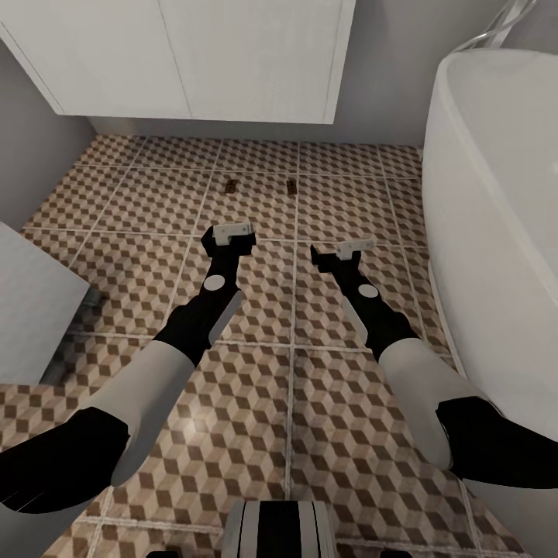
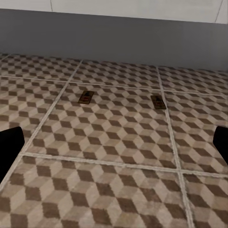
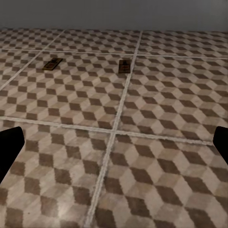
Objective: Take the four mousetraps from the cabinet in the bathroom and place them on the bathroom floor. Make sure all four end up on the same floor surface, and ensure that at least two of them are either under or directly next to the same bathroom sink.
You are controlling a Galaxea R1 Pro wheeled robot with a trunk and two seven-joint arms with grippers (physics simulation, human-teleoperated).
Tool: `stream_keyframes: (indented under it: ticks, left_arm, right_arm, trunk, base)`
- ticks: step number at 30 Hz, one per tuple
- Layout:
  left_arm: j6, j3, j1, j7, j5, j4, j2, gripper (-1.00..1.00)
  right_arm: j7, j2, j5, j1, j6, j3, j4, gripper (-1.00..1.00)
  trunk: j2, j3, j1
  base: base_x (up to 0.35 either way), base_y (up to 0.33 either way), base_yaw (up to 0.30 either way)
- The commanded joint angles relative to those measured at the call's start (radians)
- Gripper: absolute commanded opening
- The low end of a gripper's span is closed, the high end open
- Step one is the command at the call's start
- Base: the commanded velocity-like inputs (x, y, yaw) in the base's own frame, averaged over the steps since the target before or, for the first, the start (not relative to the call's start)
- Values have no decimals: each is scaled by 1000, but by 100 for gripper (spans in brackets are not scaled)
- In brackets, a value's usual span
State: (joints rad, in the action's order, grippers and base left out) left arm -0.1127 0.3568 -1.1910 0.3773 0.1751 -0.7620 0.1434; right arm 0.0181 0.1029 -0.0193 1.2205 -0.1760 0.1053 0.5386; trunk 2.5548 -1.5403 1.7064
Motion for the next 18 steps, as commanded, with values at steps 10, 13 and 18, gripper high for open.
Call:
stream_keyframes:
  ticks: [10,13,18]
  left_arm:
    - [-6,5,-1,6,11,-2,-1,100]
    - [-7,5,-1,6,11,-2,-1,100]
    - [-7,5,-1,6,11,-2,-1,100]
  right_arm:
    - [2,0,-2,1,-2,1,0,100]
    - [2,0,-2,1,-2,1,0,100]
    - [2,0,-2,1,0,1,0,100]
  trunk:
    - [0,-1,0]
    - [0,-1,0]
    - [0,-1,0]
  base:
    - [0,0,0]
    - [0,0,0]
    - [0,0,0]
